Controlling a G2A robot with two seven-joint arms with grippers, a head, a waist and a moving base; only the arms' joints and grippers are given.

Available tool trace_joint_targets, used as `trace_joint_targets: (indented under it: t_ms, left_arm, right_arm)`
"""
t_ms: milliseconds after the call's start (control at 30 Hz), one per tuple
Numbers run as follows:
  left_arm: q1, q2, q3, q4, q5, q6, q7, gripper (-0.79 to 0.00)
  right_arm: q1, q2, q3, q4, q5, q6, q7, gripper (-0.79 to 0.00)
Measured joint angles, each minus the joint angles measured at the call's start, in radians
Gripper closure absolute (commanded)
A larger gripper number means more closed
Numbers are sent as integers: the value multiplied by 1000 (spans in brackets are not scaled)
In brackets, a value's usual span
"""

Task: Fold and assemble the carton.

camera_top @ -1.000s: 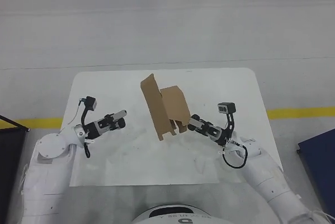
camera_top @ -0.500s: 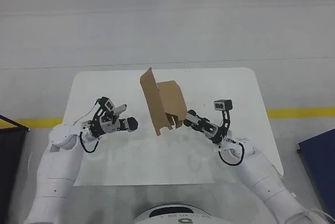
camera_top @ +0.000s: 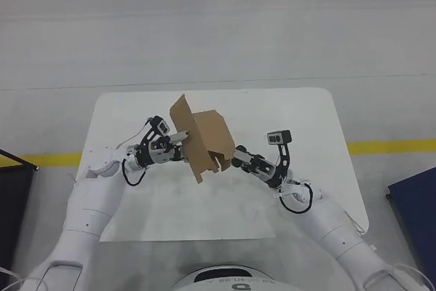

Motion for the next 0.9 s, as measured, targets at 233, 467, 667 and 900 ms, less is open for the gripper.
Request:
trace_joint_targets:
  t_ms: [233,467,667,900]
  left_arm:
    - [-8,1,9,-2,-26,-18,-19,-71]
    - [-3,10,0,-17,29,-49,35,0]
    - [13,19,-8,-52,78,-76,55,0]
    - [25,30,-34,-65,60,-58,51,0]
  right_arm:
    - [13,-8,1,38,-2,13,-15,0]
    - [18,-6,19,54,-40,22,-3,0]
    - [10,3,53,42,-70,37,10,-477]
    - [-7,8,78,13,-60,46,18,-785]
